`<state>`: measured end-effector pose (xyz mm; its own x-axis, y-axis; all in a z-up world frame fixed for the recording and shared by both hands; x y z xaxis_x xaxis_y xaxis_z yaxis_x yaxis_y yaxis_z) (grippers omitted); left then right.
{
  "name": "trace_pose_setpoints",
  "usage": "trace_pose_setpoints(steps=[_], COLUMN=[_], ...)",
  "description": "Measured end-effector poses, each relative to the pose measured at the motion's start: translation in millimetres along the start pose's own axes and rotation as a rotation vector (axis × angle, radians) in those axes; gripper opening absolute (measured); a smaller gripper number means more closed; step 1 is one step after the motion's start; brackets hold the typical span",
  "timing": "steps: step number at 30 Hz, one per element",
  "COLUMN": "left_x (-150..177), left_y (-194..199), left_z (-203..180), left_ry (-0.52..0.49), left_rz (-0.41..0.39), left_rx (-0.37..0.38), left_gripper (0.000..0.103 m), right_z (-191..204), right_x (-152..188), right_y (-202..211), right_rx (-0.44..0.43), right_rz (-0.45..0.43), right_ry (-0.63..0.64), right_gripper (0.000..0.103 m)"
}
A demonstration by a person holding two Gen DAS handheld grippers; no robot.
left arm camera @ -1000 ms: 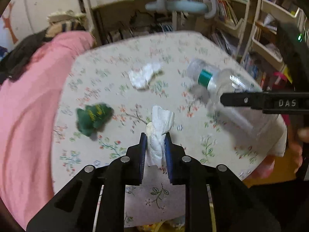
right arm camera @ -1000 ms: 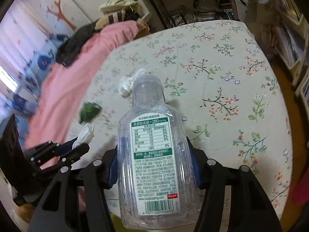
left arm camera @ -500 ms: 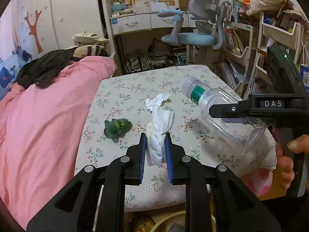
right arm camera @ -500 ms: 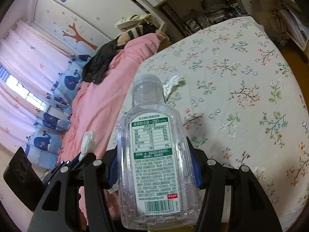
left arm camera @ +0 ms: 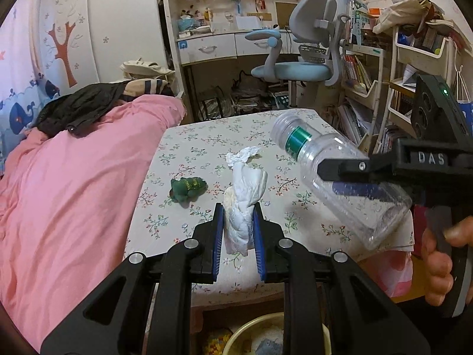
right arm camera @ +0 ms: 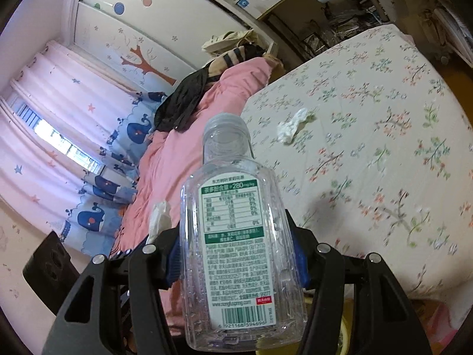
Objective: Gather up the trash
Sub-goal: 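Carry the bottle and tissue with both grippers toward the yellow bin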
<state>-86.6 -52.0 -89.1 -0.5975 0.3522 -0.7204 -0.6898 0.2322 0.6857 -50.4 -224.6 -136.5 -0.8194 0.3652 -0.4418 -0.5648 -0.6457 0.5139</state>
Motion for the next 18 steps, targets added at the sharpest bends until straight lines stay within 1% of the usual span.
trace_pose_setpoints(steps=[5,11,18], left_x=[6,15,28], left_y=[6,12,18], left_z=[6,10,17], left_ry=[0.021,0.038,0.066], left_rz=[-0.002,0.002,0.015], left_rx=[0.002,0.01,0.014], left_gripper=[0.018,0.018,0.018], right_z=[7,9,14], right_x=[10,24,50], right_y=[-4,-5,-11], right_rx=[-0.024,-0.025,0.012], right_rz=[0.004,0.01,0.051], right_ry=[0.01,0.011,0.042], right_gripper=[0.057,0.057,0.057])
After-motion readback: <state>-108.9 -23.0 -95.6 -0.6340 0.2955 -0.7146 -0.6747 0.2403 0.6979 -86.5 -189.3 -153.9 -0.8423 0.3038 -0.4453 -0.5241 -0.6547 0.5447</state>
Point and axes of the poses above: each gripper's, at about its wrist camera, not at the fingertips, and y roughly against the way its jaws point, z to its left, x to its underside, the point moved 2 cm from there along -y, roughly the way its jaws point, and after that the axes turned 7 degrees about z, right-handed, at the moved point
